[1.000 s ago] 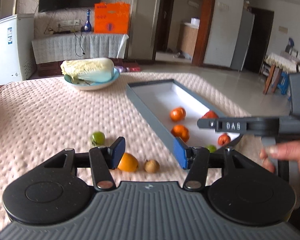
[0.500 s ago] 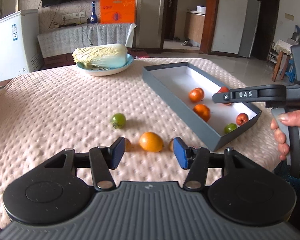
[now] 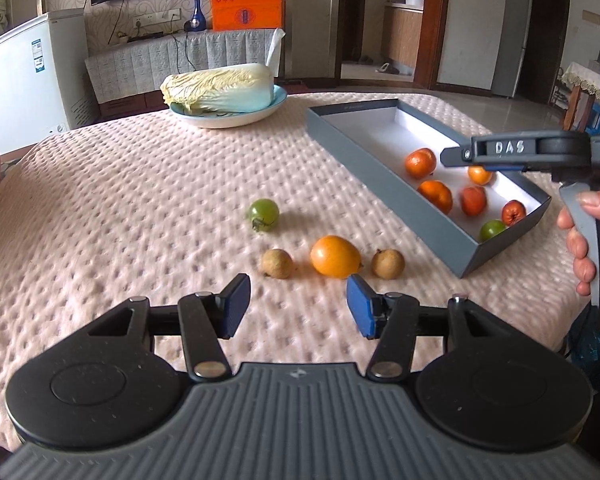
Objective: Organize fruits
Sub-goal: 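Move both tools back to the remaining fruits, right tool toward a brown kiwi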
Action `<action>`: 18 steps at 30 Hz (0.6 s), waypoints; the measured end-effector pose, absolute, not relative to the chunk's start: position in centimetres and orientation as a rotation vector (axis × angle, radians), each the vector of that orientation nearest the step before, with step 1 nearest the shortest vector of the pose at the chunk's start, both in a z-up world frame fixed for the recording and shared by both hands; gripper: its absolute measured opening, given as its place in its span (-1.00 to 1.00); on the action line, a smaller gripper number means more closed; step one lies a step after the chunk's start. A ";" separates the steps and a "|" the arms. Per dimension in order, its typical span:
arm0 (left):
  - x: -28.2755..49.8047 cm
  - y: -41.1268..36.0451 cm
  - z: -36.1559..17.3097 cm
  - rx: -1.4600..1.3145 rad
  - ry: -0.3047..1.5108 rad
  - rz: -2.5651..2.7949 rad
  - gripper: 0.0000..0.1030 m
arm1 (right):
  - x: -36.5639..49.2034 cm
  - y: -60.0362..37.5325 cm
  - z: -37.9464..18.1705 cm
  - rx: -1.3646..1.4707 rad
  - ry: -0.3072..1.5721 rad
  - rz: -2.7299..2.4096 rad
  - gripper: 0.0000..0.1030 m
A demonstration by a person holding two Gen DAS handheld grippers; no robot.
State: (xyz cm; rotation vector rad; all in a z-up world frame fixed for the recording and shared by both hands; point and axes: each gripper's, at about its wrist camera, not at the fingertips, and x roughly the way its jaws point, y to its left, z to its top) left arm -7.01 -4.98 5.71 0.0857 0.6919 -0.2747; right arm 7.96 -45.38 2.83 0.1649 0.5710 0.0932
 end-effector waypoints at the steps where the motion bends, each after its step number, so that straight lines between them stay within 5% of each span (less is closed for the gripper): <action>1: -7.0 -4.9 5.7 0.086 0.691 -0.273 0.15 | 7.9 -45.3 3.0 0.172 0.561 0.103 0.20; 18: -5.6 -3.5 5.7 0.049 0.680 -0.229 0.15 | 5.4 -43.8 5.1 0.074 0.462 0.256 0.20</action>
